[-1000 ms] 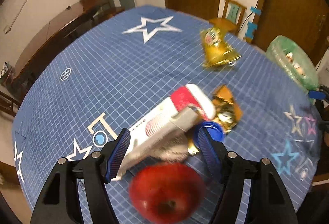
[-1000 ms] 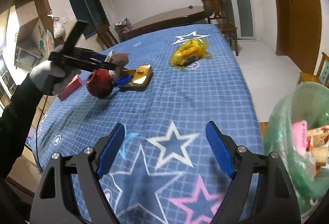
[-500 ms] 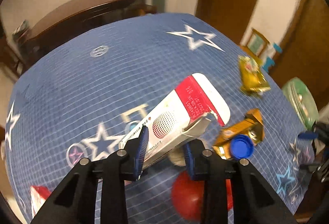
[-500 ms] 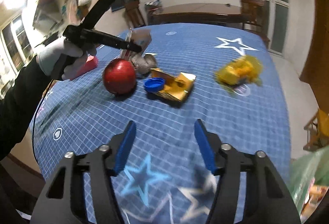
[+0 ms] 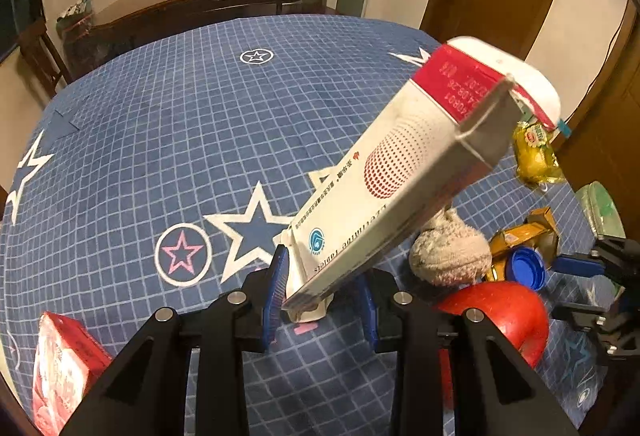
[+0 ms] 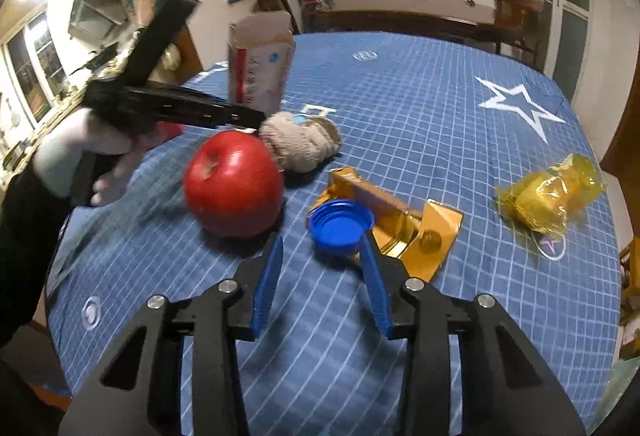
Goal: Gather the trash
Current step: 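Grasp the white-red medicine box with the left tool while the right tool grasps the blue bottle cap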
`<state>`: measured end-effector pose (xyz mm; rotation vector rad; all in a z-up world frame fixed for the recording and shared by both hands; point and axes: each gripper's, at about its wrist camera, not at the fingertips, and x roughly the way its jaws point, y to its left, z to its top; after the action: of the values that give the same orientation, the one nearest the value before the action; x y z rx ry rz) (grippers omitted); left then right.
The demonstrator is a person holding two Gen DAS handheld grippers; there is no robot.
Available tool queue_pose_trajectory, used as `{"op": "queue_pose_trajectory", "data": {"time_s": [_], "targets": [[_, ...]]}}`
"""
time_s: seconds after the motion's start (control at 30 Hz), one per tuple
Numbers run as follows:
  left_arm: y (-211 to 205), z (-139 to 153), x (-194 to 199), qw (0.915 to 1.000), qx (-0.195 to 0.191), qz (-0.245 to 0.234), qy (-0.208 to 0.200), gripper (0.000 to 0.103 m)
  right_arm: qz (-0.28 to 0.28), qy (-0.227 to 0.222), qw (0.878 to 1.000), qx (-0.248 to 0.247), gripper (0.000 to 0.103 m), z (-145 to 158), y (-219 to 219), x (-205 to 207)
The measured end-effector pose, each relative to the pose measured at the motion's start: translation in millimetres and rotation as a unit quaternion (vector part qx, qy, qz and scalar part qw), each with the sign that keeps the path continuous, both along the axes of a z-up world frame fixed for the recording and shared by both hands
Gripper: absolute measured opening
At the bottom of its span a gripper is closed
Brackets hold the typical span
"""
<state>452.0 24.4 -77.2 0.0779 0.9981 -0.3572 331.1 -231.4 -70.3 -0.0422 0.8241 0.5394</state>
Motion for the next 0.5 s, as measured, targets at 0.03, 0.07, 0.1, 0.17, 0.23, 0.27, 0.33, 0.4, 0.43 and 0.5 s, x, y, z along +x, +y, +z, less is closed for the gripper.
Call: {"op": "queue_pose_trajectory", "data": {"time_s": [0.03,0.07,0.1,0.17,0.23,0.27,0.33,0.4,0.43,0.5], "targets": [[-1.9,-0.8,0.6,1.0000,0.000,0.001,-0.002,0.034,-0.004,0.001,1.000,-0.003,0.038,-2.8,2.6,3.3],[-4.0,-1.7,2.2,1.0000,-0.002,-0.001,0.000,0.034,-0.007,0.002,1.000,-0.004,0.038,-4.3,3.5,5.6],[-6.5,-3.8,3.8,1.0000,-0.003,-0.004,0.000,0.034,-0.012,0.002,1.000,-0.004,0.038,-5.6,4.6,8.0],[-14.2,-6.7,7.5,1.0000,0.003,-0.009,0.001,0.034,-0.015,0.006,1.000,-0.005,0.038,-9.2,8.7,10.8],[-17.1,-9.3,11.8,0.9999,0.004,-0.009,-0.002,0.034,-0.013,0.006,1.000,-0.005,0.038,-10.6,11.5,12.0],[-19.4,-8.9,13.6,0.9999,0.004,-0.009,-0.003,0.034,-0.012,0.007,1.000,-0.005,0.038,-11.4,13.2,12.6],[-22.2,-10.8,15.1,0.9999,0.003,-0.009,-0.007,0.034,-0.012,0.007,1.000,-0.005,0.039,-13.1,14.2,15.3],[-21.7,-14.5,12.8,0.9999,0.005,-0.008,-0.014,0.032,-0.013,0.006,1.000,-0.005,0.039,-14.4,14.6,19.7],[-24.0,-13.8,11.8,0.9998,0.006,-0.007,-0.018,0.031,-0.015,0.004,1.000,-0.005,0.039,-14.7,14.7,21.4],[-29.4,-13.6,8.4,0.9996,0.006,-0.005,-0.027,0.026,-0.018,-0.003,1.000,-0.004,0.038,-15.0,14.2,19.5]]}}
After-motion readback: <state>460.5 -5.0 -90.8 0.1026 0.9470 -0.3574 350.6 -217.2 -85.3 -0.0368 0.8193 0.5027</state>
